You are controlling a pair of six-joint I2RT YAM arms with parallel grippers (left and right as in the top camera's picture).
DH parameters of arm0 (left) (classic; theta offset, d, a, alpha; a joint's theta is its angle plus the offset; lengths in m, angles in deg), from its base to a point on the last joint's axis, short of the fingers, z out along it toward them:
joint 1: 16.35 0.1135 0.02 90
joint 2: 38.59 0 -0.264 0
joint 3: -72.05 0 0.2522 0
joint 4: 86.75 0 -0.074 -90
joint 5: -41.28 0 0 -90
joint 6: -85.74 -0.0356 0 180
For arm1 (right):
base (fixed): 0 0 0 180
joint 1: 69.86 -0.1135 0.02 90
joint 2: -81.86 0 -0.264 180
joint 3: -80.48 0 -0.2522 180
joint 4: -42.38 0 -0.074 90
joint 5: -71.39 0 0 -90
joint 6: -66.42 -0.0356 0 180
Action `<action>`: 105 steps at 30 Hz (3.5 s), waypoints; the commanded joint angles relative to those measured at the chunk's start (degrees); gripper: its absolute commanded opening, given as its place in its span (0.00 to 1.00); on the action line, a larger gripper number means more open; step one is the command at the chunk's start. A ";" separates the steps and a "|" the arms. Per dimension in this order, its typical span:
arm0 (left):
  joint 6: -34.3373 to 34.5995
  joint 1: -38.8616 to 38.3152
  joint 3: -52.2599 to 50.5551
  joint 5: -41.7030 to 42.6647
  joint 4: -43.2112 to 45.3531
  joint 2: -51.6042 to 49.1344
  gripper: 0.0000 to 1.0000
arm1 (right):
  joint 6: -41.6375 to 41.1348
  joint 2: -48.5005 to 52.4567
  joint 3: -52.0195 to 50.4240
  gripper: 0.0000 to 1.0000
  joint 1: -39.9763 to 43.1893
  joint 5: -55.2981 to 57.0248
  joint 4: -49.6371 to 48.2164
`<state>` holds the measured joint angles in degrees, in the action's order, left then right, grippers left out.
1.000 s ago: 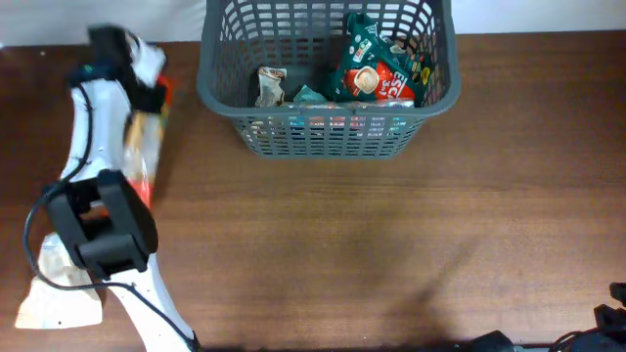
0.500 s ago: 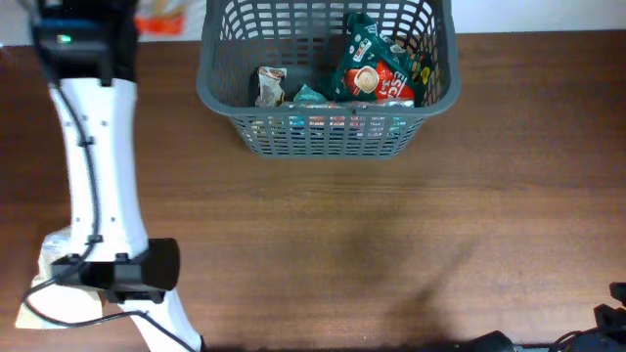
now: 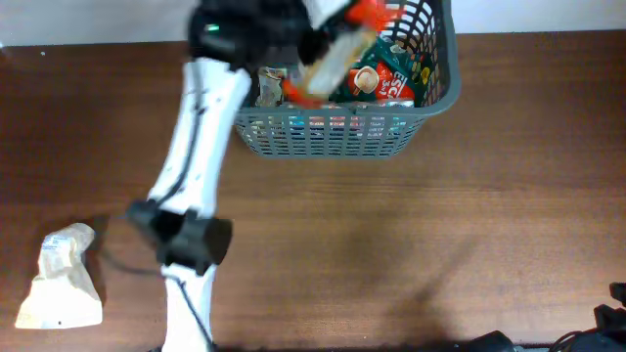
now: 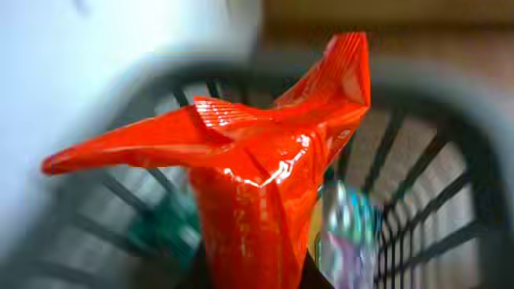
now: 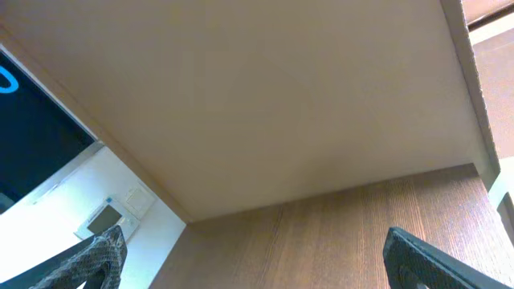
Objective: Pack container
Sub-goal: 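Lift the pasta pack into the basket and open the left gripper, then lower the left gripper onto the beige pouch and grasp it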
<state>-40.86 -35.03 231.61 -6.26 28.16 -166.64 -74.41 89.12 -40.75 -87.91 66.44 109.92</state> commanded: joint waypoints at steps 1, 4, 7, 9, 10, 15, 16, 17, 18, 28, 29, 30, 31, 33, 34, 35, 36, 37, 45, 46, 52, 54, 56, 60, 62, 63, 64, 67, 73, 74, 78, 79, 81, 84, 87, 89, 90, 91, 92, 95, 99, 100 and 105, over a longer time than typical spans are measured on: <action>-4.55 0.57 0.61 0.74 -5.09 -6.49 0.01 | -0.02 -0.44 0.55 0.99 -0.44 0.68 0.02; -5.44 0.24 0.61 -6.25 -8.44 -7.80 0.51 | -0.02 -0.44 0.55 0.99 -0.44 0.68 0.02; -4.63 -0.07 1.40 -7.91 -8.00 -6.99 0.99 | -0.02 -0.44 0.55 0.99 -0.44 0.68 0.02; 1.27 0.00 4.81 -7.69 -4.48 -4.81 0.99 | -0.02 -0.44 0.55 0.99 -0.44 0.68 0.02; 2.01 0.11 6.40 -7.74 -3.30 -3.80 0.99 | -0.02 -0.44 0.55 0.99 -0.44 0.68 0.02; 7.06 3.28 16.59 -27.26 -0.02 4.17 0.98 | -0.02 -0.44 0.55 0.99 -0.44 0.68 0.02; 7.74 4.00 17.00 -31.93 -0.72 4.94 0.96 | -0.02 -0.44 0.55 0.99 -0.44 0.68 0.02; 8.83 5.42 17.18 -39.04 -2.43 6.16 0.95 | -0.02 -0.44 0.55 0.99 -0.44 0.68 0.02; 9.60 6.84 17.18 -44.28 -4.83 6.88 0.95 | -0.02 -0.44 0.55 0.99 -0.44 0.68 0.02; 22.82 26.49 14.12 -55.56 -39.36 7.02 0.95 | -0.02 -0.44 0.55 0.99 -0.44 0.68 0.02; 24.35 28.26 14.08 -55.45 -41.18 7.08 0.95 | -0.04 -0.44 0.55 0.99 -0.44 0.68 0.02; 26.16 30.67 13.99 -55.01 -43.43 7.43 0.95 | -0.02 -0.44 0.55 0.99 -0.44 0.68 0.02; 27.36 32.83 13.86 -53.86 -45.11 7.98 0.95 | -0.02 -0.44 0.55 0.99 -0.44 0.68 0.02; 28.04 36.70 12.59 -49.77 -45.35 10.43 0.92 | -0.02 -0.44 0.55 0.99 -0.44 0.68 0.02; 27.96 37.97 11.69 -49.31 -45.35 11.91 0.91 | -0.02 -0.44 0.55 0.99 -0.44 0.68 0.02; 27.93 39.04 10.58 -49.48 -45.35 13.75 0.92 | -0.02 -0.44 0.55 0.99 -0.44 0.68 0.02; 27.93 40.26 8.94 -49.94 -45.35 16.33 0.91 | -0.02 -0.44 0.55 0.99 -0.44 0.68 0.02; 27.96 41.46 7.04 -50.25 -45.33 19.26 0.92 | -0.02 -0.44 0.55 0.99 -0.44 0.68 0.02; 28.17 46.60 -15.13 -53.22 -45.33 44.33 0.92 | -0.02 -0.44 0.55 0.99 -0.44 0.68 0.02; 28.09 46.60 -19.26 -54.62 -45.31 47.30 0.93 | -0.02 -0.44 0.55 0.99 -0.44 0.68 0.02; 22.99 46.60 -47.32 -54.75 -43.10 62.42 1.00 | -0.02 -0.44 0.55 0.99 -0.44 0.68 0.02; 22.12 46.60 -55.95 -54.73 -41.16 66.66 1.00 | -0.02 -0.44 0.55 0.99 -0.44 0.68 0.02; 22.14 46.60 -63.36 -54.75 -39.12 70.12 1.00 | -0.02 -0.44 0.55 0.99 -0.44 0.68 0.02; 20.11 46.58 -75.60 -54.77 -34.93 76.02 1.00 | -0.02 -0.44 0.55 0.99 -0.44 0.68 0.02; 16.81 46.36 -79.82 -54.90 -32.85 78.82 1.00 | -0.02 -0.44 0.55 0.99 -0.44 0.68 0.02; 15.10 46.01 -81.40 -55.10 -31.91 80.43 1.00 | -0.02 -0.44 0.55 0.99 -0.44 0.68 0.02; 13.68 45.77 -82.44 -55.60 -31.36 81.44 1.00 | -0.02 -0.44 0.55 0.99 -0.44 0.68 0.02; 9.46 45.97 -86.66 -61.09 -30.69 84.61 1.00 | -0.02 -0.44 0.55 0.99 -0.44 0.68 0.02; 2.25 48.26 -97.77 -62.07 -25.97 85.05 1.00 | -0.02 -0.44 0.55 0.99 -0.44 0.68 0.02; 1.49 48.26 -99.32 -61.70 -24.20 85.05 1.00 | -0.02 -0.44 0.55 0.99 -0.44 0.68 0.02; -1.31 49.22 -104.39 -61.11 -18.18 84.89 1.00 | -0.02 -0.44 0.55 0.99 -0.44 0.68 0.02; -2.43 50.21 -105.37 -61.09 -16.13 84.89 1.00 | -0.04 -0.44 0.55 0.99 -0.44 0.68 0.04; -3.23 52.39 -105.90 -60.85 -13.29 84.80 1.00 | -0.02 -0.44 0.55 0.99 -0.44 0.68 0.02; -5.57 57.72 -106.09 -57.99 -8.39 83.78 1.00 | -0.02 -0.44 0.55 0.99 -0.44 0.68 0.02; -7.30 64.72 -106.09 -53.13 -2.16 81.57 1.00 | -0.02 -0.44 0.55 0.99 -0.44 0.68 0.02; -7.93 67.36 -106.09 -50.66 0.81 80.02 1.00 | -0.02 -0.44 0.55 0.99 -0.44 0.68 0.02; -7.91 68.17 -106.09 -50.12 2.05 79.25 0.99 | -0.02 -0.44 0.55 0.99 -0.44 0.68 0.02; -7.91 69.00 -106.09 -49.55 3.65 78.18 0.99 | -0.02 -0.44 0.55 0.99 -0.44 0.68 0.02; -7.91 70.14 -106.07 -49.07 6.56 75.97 0.99 | -0.02 -0.44 0.55 0.99 -0.44 0.68 0.02; -7.89 71.19 -106.07 -48.06 11.28 72.02 1.00 | -0.02 -0.44 0.55 0.99 -0.44 0.68 0.02; -7.87 72.59 -106.07 -45.29 17.90 65.42 1.00 | -0.02 -0.44 0.55 0.99 -0.44 0.68 0.02; -7.85 73.05 -106.05 -44.48 19.58 63.28 1.00 | -0.02 -0.44 0.55 0.99 -0.44 0.68 0.02; -7.65 74.84 -105.57 -40.11 31.17 48.17 1.00 | -0.02 -0.44 0.55 0.99 -0.44 0.68 0.02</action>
<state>-48.02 39.07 125.67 -50.20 54.98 -111.89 -74.41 89.08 -40.75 -87.93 66.42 109.92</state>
